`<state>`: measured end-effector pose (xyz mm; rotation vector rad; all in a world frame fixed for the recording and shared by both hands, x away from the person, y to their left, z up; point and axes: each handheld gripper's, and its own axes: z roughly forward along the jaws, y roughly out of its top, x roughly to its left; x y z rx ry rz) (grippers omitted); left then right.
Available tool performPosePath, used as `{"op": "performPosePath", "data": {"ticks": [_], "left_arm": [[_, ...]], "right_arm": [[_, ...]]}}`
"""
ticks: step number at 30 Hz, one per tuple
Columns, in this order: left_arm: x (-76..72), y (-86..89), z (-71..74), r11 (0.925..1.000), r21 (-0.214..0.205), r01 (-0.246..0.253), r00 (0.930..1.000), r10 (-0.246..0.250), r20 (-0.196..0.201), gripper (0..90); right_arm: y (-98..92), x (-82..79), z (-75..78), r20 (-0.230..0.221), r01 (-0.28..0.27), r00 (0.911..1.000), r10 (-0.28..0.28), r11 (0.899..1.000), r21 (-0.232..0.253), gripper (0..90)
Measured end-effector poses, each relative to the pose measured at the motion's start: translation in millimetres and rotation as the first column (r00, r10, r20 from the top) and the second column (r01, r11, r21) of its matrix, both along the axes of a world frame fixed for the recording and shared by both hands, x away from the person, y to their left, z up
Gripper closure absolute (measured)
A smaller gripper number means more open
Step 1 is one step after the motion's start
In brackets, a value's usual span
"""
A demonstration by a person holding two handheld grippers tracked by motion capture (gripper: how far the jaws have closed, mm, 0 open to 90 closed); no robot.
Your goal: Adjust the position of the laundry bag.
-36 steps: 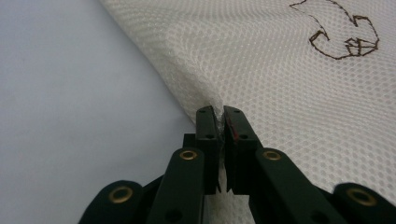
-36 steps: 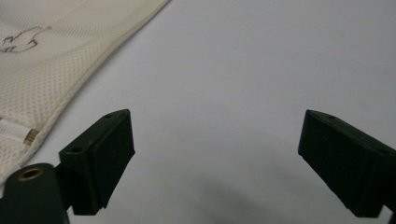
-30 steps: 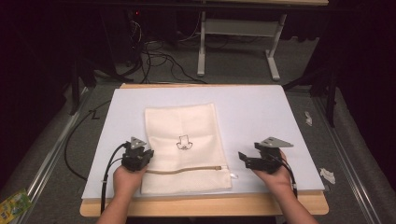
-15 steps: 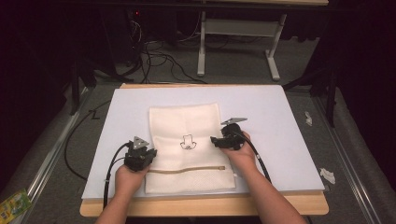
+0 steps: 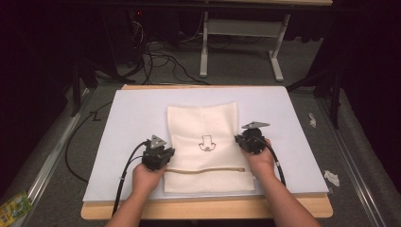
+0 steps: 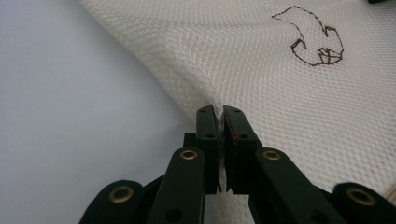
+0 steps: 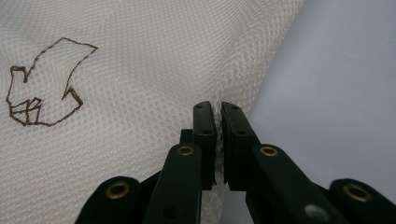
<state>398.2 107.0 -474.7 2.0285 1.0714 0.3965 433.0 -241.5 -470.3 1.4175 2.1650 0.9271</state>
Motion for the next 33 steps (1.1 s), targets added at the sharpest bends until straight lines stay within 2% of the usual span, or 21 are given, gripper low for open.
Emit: {"op": "performPosePath", "data": {"ticks": [3, 5, 9, 10, 11, 12, 14, 17, 19, 20, 21, 22, 23, 25, 26, 27, 28, 29, 30, 31, 33], "left_arm": [[0.1, -8.9, -0.4, 1.0, 0.005, -0.007, 0.9998, 0.007, 0.016, 86.2], [1.3, -14.0, -3.4, 0.9994, -0.007, -0.034, 0.9991, 0.034, 0.026, 86.5], [0.5, -13.6, -8.3, 0.9972, -0.017, -0.073, 0.9971, 0.073, 0.023, 83.5], [-1.1, -12.3, -7.4, 0.9968, -0.018, -0.078, 0.9965, 0.079, 0.03, 79.5], [-5.5, -7.6, -5.5, 0.9962, -0.029, -0.082, 0.9958, 0.083, 0.038, 66.9], [-7.9, -5.3, -3.8, 0.9965, -0.016, -0.082, 0.9956, 0.083, 0.044, 61.9], [-12.8, -0.9, 1.0, 0.9977, 0.018, -0.066, 0.9958, 0.065, 0.065, 55.5], [-18.3, 3.3, 6.6, 0.9984, 0.024, -0.05, 0.9947, 0.048, 0.091, 45.3], [-26.0, 11.0, 13.5, 0.9995, 0.032, 0.004, 0.997, -0.006, 0.077, 38.7], [-26.0, 11.0, 13.5, 0.9995, 0.032, 0.004, 0.997, -0.006, 0.077, 35.0], [-32.9, 19.9, 15.6, 0.9982, 0.056, 0.022, 0.9956, -0.027, 0.09, 33.7], [-32.9, 19.9, 15.6, 0.9982, 0.056, 0.022, 0.9956, -0.027, 0.09, 33.5], [-39.0, 31.3, 13.5, 0.9968, 0.078, 0.021, 0.9943, -0.029, 0.103, 33.0], [-40.3, 42.9, 12.4, 0.999, 0.045, -0.002, 0.9983, 0.0, 0.059, 32.1], [-40.3, 42.9, 12.4, 0.999, 0.045, -0.002, 0.9983, 0.0, 0.059, 32.0], [-41.1, 48.7, 14.0, 0.9996, 0.023, -0.019, 0.9983, 0.018, 0.055, 32.0], [-44.0, 58.7, 18.0, 0.9983, 0.004, -0.059, 0.9939, 0.058, 0.094, 32.4], [-44.7, 63.8, 19.3, 0.9975, -0.009, -0.071, 0.9926, 0.071, 0.098, 32.9], [-44.7, 63.8, 19.3, 0.9975, -0.009, -0.071, 0.9926, 0.071, 0.098, 33.4], [-44.0, 72.9, 19.1, 0.9945, -0.05, -0.092, 0.9916, 0.096, 0.087, 33.9], [-41.8, 79.3, 16.9, 0.9911, -0.072, -0.112, 0.9896, 0.118, 0.083, 36.8]], "right_arm": [[-11.8, -1.7, -0.2, 0.003, 0.015, 0.9999, -0.015, 1.0, 0.003, 86.6], [-20.1, -3.2, -1.0, 0.002, 0.029, 0.9996, -0.029, 1.0, 0.009, 86.6], [-22.3, -4.2, -2.0, 0.008, 0.034, 0.9994, -0.035, 0.999, 0.013, 83.1], [-21.9, -5.3, -1.2, 0.016, 0.034, 0.9993, -0.034, 0.999, 0.012, 78.9], [-22.1, -8.5, 1.4, 0.024, 0.036, 0.999, -0.037, 0.999, 0.025, 64.3], [-23.4, -11.1, 3.5, 0.027, 0.039, 0.9988, -0.04, 0.999, 0.029, 59.6], [-29.8, -20.7, 9.7, 0.047, 0.039, 0.998, -0.042, 0.998, 0.058, 52.8], [-43.7, -41.6, 18.6, 0.074, 0.036, 0.9964, -0.043, 0.995, 0.09, 41.1], [-53.2, -59.9, 22.4, 0.092, 0.044, 0.9944, -0.052, 0.995, 0.093, 35.8], [-57.9, -70.3, 23.7, 0.1, 0.041, 0.9937, -0.051, 0.994, 0.101, 35.5], [-62.4, -80.0, 24.7, 0.108, 0.033, 0.9932, -0.044, 0.994, 0.105, 35.1], [-62.4, -80.0, 24.7, 0.108, 0.033, 0.9932, -0.044, 0.994, 0.105, 35.1], [-68.8, -97.5, 25.4, 0.125, 0.016, 0.9918, -0.028, 0.995, 0.096, 35.0], [-73.1, -113.7, 21.8, 0.153, 0.007, 0.9881, -0.02, 0.996, 0.086, 39.2], [-73.1, -113.7, 21.8, 0.153, 0.007, 0.9881, -0.02, 0.996, 0.086, 39.2], [-74.5, -119.3, 19.4, 0.148, 0.002, 0.9889, -0.015, 0.996, 0.088, 43.1], [-76.0, -124.3, 18.1, 0.118, -0.022, 0.993, 0.011, 0.996, 0.092, 42.8], [-76.6, -127.9, 18.0, 0.124, -0.02, 0.9922, 0.01, 0.997, 0.079, 43.9], [-76.6, -127.9, 18.0, 0.124, -0.02, 0.9922, 0.01, 0.997, 0.079, 43.9], [-78.9, -133.0, 18.6, 0.123, -0.013, 0.9925, 0.0, 0.995, 0.1, 44.7], [-81.6, -134.7, 19.5, 0.125, -0.003, 0.9921, -0.012, 0.993, 0.117, 46.5]]}}
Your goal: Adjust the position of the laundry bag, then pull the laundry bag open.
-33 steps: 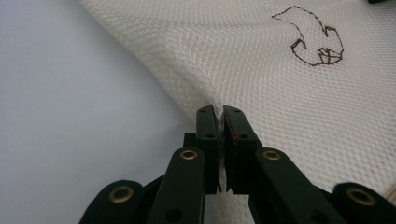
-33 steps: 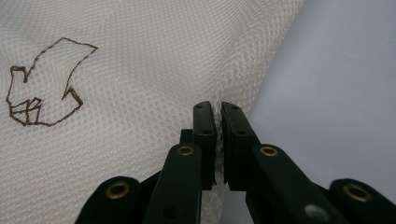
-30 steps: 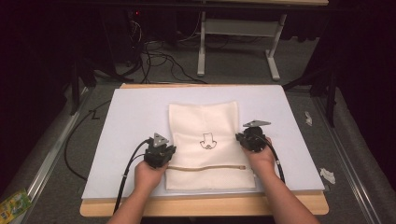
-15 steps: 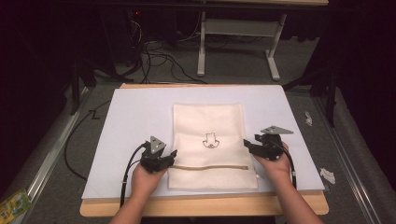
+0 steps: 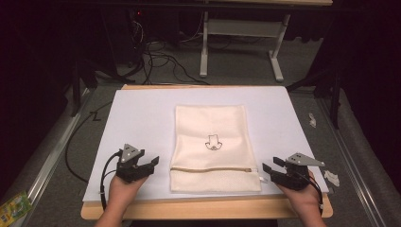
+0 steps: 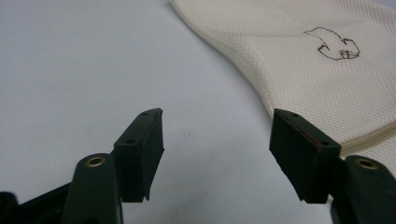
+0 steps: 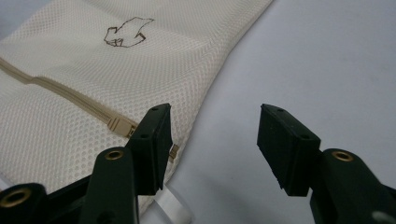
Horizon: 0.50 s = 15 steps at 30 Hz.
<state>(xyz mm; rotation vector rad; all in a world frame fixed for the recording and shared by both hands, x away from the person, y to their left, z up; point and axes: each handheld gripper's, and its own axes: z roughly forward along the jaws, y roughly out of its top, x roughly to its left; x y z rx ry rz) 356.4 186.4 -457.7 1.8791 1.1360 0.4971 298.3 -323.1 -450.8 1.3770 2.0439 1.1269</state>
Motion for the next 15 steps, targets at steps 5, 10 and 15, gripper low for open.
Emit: {"op": "performPosePath", "data": {"ticks": [5, 10, 15], "left_arm": [[6.7, 0.8, -2.9, 0.9988, -0.046, -0.018, 0.9997, 0.018, -0.015, 40.9], [5.9, -8.3, 0.7, 0.998, -0.062, -0.017, 0.9998, 0.018, 0.013, 38.1], [6.3, -19.1, 1.3, 0.9998, -0.018, 0.011, 0.9999, -0.011, 0.01, 36.4]], "right_arm": [[-0.4, 0.8, -3.0, -0.041, -0.019, 0.9989, 0.021, 0.999, 0.049, 57.1], [11.6, 6.1, -11.3, -0.085, -0.044, 0.9953, 0.046, 0.999, 0.025, 58.1], [24.3, 11.5, -17.9, -0.118, -0.077, 0.9902, 0.074, 0.997, -0.019, 59.9]]}}
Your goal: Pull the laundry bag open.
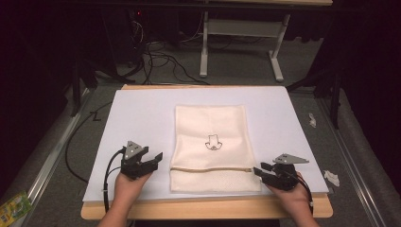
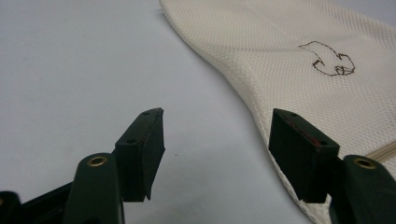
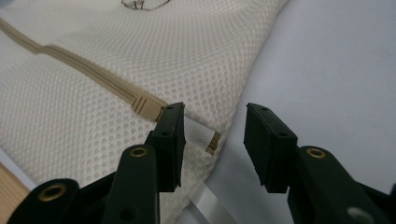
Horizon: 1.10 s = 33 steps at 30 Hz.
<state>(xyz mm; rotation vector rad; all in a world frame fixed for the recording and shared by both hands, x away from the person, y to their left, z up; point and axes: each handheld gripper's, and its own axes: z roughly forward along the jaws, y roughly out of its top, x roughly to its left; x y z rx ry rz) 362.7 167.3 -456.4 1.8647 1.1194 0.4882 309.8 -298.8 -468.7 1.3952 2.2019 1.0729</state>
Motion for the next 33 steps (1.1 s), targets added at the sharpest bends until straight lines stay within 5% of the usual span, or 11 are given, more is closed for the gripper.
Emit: {"op": "performPosePath", "data": {"ticks": [5, 12, 16, 23, 33], "left_arm": [[-0.5, -3.3, -1.5, 0.9997, 0.011, 0.021, 0.9997, -0.021, -0.014, 35.4], [-3.8, -9.4, 3.1, 0.9979, 0.004, 0.065, 0.9977, -0.065, -0.018, 34.8], [-8.9, -13.4, 7.8, 0.9965, 0.015, 0.083, 0.9966, -0.083, -0.008, 35.8], [-19.9, -38.6, 9.4, 0.9887, -0.033, 0.147, 0.9889, -0.147, -0.021, 37.6], [-32.7, -85.5, 6.4, 0.9714, -0.026, 0.236, 0.9711, -0.237, -0.031, 36.9]], "right_arm": [[3.9, 1.1, -6.3, -0.044, -0.007, 0.999, 0.006, 1.0, -0.028, 63.8], [11.0, -0.8, -5.1, -0.03, -0.048, 0.9985, 0.046, 0.995, -0.089, 82.4], [10.7, -0.1, -2.7, -0.029, -0.069, 0.9973, 0.067, 0.994, -0.089, 84.8], [7.8, -3.0, 5.8, -0.005, -0.055, 0.9985, 0.055, 0.997, -0.058, 85.1], [3.5, -2.1, 17.3, 0.049, -0.085, 0.995, 0.087, 0.995, -0.044, 85.2]]}}
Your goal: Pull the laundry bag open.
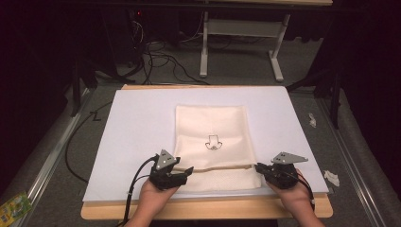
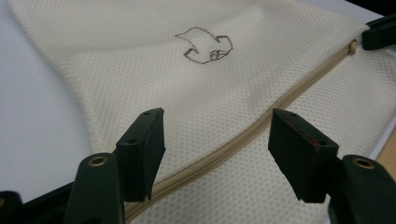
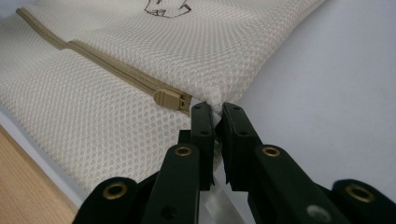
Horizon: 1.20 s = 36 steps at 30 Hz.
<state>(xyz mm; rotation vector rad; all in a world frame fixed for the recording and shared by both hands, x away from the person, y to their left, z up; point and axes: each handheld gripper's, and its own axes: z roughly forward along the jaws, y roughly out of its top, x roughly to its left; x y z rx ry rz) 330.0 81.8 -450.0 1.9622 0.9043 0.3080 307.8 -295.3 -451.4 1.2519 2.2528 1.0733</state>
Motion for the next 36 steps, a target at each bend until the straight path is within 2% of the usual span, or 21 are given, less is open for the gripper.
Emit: {"op": "performPosePath", "data": {"ticks": [3, 4, 5, 10, 11, 12, 13, 14, 15, 16, 17, 18, 20, 21, 22, 25, 27, 28, 31, 35, 36], "left_arm": [[-0.8, -8.2, 1.1, 0.9999, -0.008, 0.01, 0.9999, -0.01, 0.01, 36.9], [-0.7, -15.6, 2.7, 0.9999, -0.006, 0.012, 0.9991, -0.012, 0.041, 36.6], [-0.1, -19.7, 3.1, 0.9999, -0.007, 0.011, 0.9987, -0.01, 0.049, 36.5], [3.2, -39.5, 3.0, 0.9993, -0.024, 0.03, 0.9988, -0.029, 0.039, 36.6], [3.3, -45.9, 2.4, 0.9988, -0.028, 0.04, 0.9986, -0.039, 0.035, 36.7], [2.8, -60.2, 1.5, 0.9975, -0.024, 0.066, 0.9974, -0.066, 0.031, 37.1], [2.8, -60.2, 1.5, 0.9975, -0.024, 0.066, 0.9974, -0.066, 0.031, 37.1], [2.7, -74.6, 0.8, 0.9952, -0.028, 0.094, 0.9954, -0.093, 0.023, 37.3], [2.7, -74.6, 0.8, 0.9952, -0.028, 0.094, 0.9954, -0.093, 0.023, 38.3], [4.1, -88.1, 0.4, 0.9918, -0.038, 0.122, 0.9925, -0.122, 0.008, 39.7], [4.1, -88.1, 0.4, 0.9918, -0.038, 0.122, 0.9925, -0.122, 0.008, 41.2], [5.9, -101.0, -0.1, 0.9862, -0.044, 0.159, 0.9872, -0.16, -0.003, 44.2], [6.4, -113.7, -1.2, 0.9808, -0.048, 0.189, 0.9818, -0.19, -0.008, 49.5], [6.4, -113.7, -1.2, 0.9808, -0.048, 0.189, 0.9818, -0.19, -0.008, 51.1], [6.8, -125.3, -3.3, 0.9773, -0.044, 0.207, 0.9779, -0.208, -0.016, 51.9], [8.2, -134.5, -5.3, 0.9756, -0.048, 0.214, 0.9763, -0.215, -0.022, 58.2], [9.9, -140.8, -6.8, 0.9743, -0.067, 0.215, 0.9758, -0.217, -0.024, 67.3], [11.4, -146.3, -8.6, 0.9705, -0.093, 0.222, 0.9727, -0.227, -0.047, 68.1], [9.0, -154.2, -11.0, 0.9686, -0.09, 0.232, 0.9707, -0.236, -0.044, 69.8], [8.1, -160.4, -12.3, 0.9712, -0.084, 0.223, 0.9731, -0.227, -0.04, 70.6], [7.9, -163.6, -11.9, 0.9704, -0.088, 0.225, 0.9732, -0.228, -0.03, 74.5]], "right_arm": [[-1.4, 0.5, 1.2, 0.004, -0.004, 1.0, 0.004, 1.0, 0.01, 85.2], [-1.6, 1.2, 1.5, 0.008, -0.009, 0.9999, 0.009, 1.0, 0.009, 85.2], [-1.6, 1.2, 1.6, 0.011, -0.01, 0.9999, 0.01, 1.0, 0.005, 85.1], [-2.2, 0.5, 4.2, 0.029, -0.016, 0.9995, 0.015, 1.0, 0.013, 85.2], [-2.2, 0.6, 4.6, 0.034, -0.016, 0.9993, 0.015, 1.0, 0.016, 85.2], [-2.2, 1.1, 5.8, 0.04, -0.013, 0.9991, 0.011, 0.999, 0.03, 85.2], [-2.3, 1.3, 6.3, 0.041, -0.011, 0.9991, 0.01, 0.999, 0.032, 85.2], [-2.2, 1.6, 6.8, 0.045, -0.01, 0.9989, 0.009, 0.999, 0.035, 85.3], [-1.8, 1.3, 7.3, 0.044, -0.006, 0.999, 0.004, 0.999, 0.038, 85.3], [-1.6, 0.9, 7.7, 0.043, -0.004, 0.9991, 0.002, 0.999, 0.036, 85.3], [-1.6, 0.9, 7.7, 0.043, -0.004, 0.9991, 0.002, 0.999, 0.036, 85.3], [-1.4, 0.3, 7.6, 0.045, -0.008, 0.999, 0.007, 0.999, 0.033, 85.2], [-1.2, -0.3, 7.7, 0.049, -0.009, 0.9988, 0.007, 0.999, 0.032, 85.3], [-1.5, -0.4, 8.1, 0.052, -0.012, 0.9986, 0.01, 0.999, 0.031, 85.3], [-1.1, -0.6, 8.7, 0.049, -0.008, 0.9988, 0.006, 0.999, 0.039, 85.3], [-1.6, 0.2, 8.7, 0.053, -0.013, 0.9985, 0.011, 0.999, 0.043, 85.2], [-2.5, 1.4, 8.1, 0.041, -0.019, 0.999, 0.016, 0.998, 0.058, 85.3], [-2.7, 1.3, 8.3, 0.041, -0.019, 0.999, 0.017, 0.998, 0.061, 85.3], [-1.2, 0.5, 8.5, 0.046, -0.018, 0.9988, 0.016, 0.998, 0.058, 85.3], [0.3, -0.1, 8.6, 0.053, -0.026, 0.9983, 0.023, 0.998, 0.055, 85.3], [1.6, -0.6, 9.3, 0.051, -0.024, 0.9985, 0.021, 0.998, 0.06, 85.3]]}}
